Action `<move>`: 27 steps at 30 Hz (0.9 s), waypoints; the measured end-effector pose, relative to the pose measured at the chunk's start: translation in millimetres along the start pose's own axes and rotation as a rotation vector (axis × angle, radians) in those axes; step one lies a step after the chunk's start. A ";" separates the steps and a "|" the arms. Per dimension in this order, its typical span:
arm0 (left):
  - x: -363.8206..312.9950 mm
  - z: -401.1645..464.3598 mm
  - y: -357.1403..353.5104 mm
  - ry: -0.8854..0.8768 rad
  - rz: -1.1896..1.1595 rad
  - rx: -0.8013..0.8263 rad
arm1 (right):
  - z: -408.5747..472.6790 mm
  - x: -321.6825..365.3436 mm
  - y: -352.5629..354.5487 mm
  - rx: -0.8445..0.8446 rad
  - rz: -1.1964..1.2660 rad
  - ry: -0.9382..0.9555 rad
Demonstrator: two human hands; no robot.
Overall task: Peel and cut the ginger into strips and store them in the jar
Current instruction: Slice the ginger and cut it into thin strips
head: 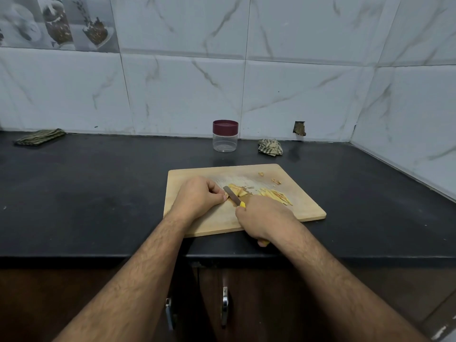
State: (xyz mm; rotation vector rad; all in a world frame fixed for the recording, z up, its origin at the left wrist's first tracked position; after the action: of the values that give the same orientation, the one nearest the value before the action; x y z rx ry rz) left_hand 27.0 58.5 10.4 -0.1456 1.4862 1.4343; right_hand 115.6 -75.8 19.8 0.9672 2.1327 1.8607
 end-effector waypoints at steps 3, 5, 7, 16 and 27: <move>0.3 0.2 -0.4 -0.003 0.006 0.002 | 2.1 -3.1 -0.1 0.014 0.023 0.000; 0.4 0.0 -0.6 -0.002 0.009 0.001 | 4.2 -4.5 -0.5 0.022 0.024 0.001; -0.2 0.2 -0.4 -0.001 0.011 0.001 | 7.5 -4.5 -0.7 0.028 0.033 0.009; 1.1 1.2 -0.7 0.005 -0.005 0.004 | 11.2 -0.3 -0.4 0.029 0.043 0.023; 5.1 2.3 -1.8 0.018 -0.038 0.009 | 8.8 0.2 -4.9 0.020 -0.015 0.005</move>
State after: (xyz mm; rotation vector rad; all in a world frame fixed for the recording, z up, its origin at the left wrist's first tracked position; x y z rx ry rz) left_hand 27.1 62.6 6.1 -0.1807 1.4972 1.3986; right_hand 118.2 -68.4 13.4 0.9484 2.1601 1.8401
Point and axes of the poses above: each hand's wrist, its own z-axis towards the middle knuckle, its own y-axis out of the back of the hand, x = y × z, the point moved 8 cm from there along z, towards the middle knuckle, and after that the axes turned 2 degrees about x, right-handed, at the moved point
